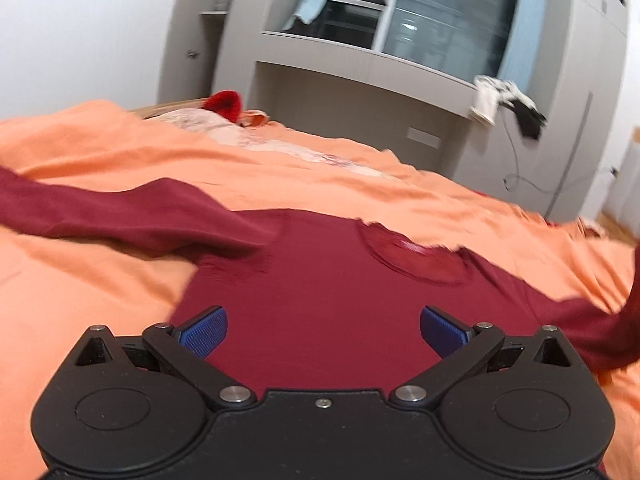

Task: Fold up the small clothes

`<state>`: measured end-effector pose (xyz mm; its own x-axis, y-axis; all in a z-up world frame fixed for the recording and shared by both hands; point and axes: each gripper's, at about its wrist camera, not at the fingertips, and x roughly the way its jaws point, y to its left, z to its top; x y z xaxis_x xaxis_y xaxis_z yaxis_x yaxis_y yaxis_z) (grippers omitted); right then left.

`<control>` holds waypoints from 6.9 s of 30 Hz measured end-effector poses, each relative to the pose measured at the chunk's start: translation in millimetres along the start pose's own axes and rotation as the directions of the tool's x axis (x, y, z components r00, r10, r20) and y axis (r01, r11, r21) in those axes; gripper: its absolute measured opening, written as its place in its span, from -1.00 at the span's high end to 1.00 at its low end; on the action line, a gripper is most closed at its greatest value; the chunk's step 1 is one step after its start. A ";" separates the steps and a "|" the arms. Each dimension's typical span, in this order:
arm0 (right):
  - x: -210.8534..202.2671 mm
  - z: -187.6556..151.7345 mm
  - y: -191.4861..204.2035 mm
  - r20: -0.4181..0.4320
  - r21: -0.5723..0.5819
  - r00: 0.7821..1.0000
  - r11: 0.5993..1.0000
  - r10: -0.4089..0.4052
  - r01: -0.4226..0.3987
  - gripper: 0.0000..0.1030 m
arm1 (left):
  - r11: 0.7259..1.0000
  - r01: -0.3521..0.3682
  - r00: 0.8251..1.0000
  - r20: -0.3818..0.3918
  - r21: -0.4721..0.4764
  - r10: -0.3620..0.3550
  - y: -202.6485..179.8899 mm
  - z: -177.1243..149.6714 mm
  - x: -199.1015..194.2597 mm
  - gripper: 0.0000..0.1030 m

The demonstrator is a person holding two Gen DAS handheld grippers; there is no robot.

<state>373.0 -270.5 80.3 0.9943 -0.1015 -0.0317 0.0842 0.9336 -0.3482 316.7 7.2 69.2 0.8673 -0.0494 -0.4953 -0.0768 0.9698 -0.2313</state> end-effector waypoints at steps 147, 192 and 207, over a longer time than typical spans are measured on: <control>-29.3 -142.4 -15.4 -0.312 -0.295 0.924 0.901 0.223 -0.317 0.50 | 0.821 0.527 0.848 -0.193 0.221 -0.493 -179.5 12.4 105.0 -0.99; -41.3 -130.1 -69.9 -0.331 -0.104 0.901 0.939 0.279 -0.328 -0.16 | 0.806 0.563 0.814 -0.293 0.185 -0.501 -281.7 -1.3 177.9 -0.55; -34.3 -110.1 -73.6 -0.257 0.184 0.936 0.963 0.239 -0.195 -0.99 | 0.933 0.239 0.966 -0.164 0.268 -0.200 -147.7 -17.8 62.2 -0.98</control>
<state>325.6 -373.5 3.9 0.9345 0.0397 -0.3537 -0.1011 0.9824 -0.1568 373.2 -143.3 57.7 0.7723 -0.2811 -0.5697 0.2673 0.9573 -0.1100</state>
